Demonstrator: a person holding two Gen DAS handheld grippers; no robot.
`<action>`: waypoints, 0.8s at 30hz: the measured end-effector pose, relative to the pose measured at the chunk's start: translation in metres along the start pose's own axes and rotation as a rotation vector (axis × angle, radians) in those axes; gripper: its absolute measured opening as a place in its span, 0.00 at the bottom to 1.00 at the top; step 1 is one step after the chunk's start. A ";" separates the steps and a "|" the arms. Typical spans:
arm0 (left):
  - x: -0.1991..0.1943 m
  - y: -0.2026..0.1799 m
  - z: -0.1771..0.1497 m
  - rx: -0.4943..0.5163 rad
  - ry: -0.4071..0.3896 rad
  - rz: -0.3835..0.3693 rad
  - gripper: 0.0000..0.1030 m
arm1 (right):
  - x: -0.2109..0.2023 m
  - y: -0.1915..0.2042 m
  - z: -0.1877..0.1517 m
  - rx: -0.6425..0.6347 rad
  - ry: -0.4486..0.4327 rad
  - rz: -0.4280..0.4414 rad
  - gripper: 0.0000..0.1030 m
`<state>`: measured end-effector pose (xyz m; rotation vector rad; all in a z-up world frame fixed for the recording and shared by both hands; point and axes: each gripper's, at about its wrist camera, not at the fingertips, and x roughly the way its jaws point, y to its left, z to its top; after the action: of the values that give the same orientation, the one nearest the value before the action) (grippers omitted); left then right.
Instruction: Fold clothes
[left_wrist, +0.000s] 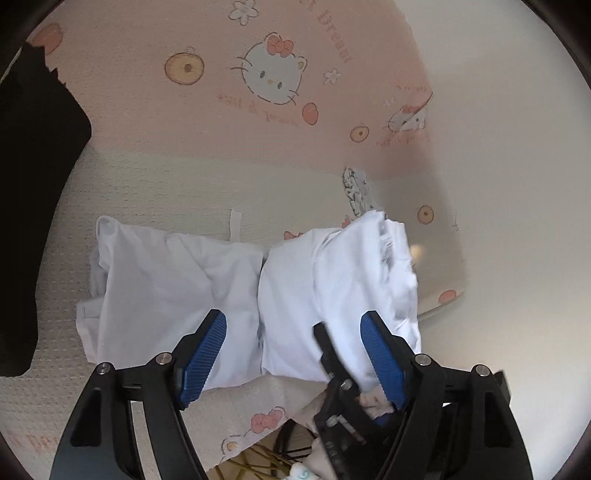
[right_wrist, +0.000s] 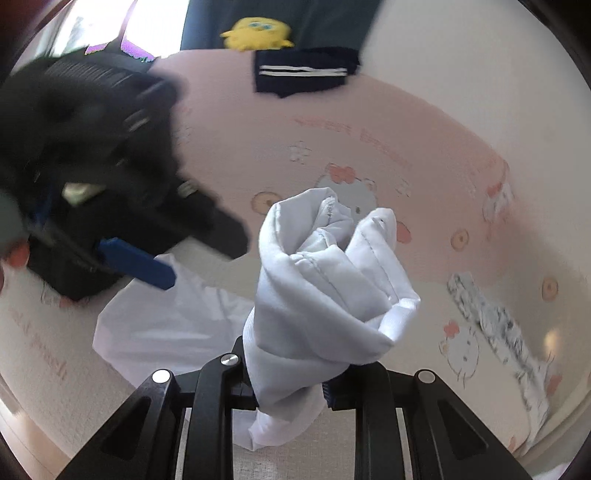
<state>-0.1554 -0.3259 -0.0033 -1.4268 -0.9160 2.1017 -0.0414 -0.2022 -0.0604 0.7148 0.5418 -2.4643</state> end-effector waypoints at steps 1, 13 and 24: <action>0.001 0.004 0.000 -0.011 0.002 -0.019 0.72 | 0.000 0.005 0.001 -0.021 0.001 0.001 0.21; 0.000 -0.005 -0.016 -0.049 0.041 -0.193 0.72 | 0.007 0.040 -0.005 -0.189 -0.004 -0.029 0.22; 0.013 -0.009 -0.018 0.017 0.065 -0.062 0.30 | 0.002 0.022 -0.005 -0.115 0.000 0.082 0.44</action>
<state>-0.1440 -0.3060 -0.0089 -1.4304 -0.9031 2.0019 -0.0284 -0.2177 -0.0705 0.6779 0.6361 -2.3369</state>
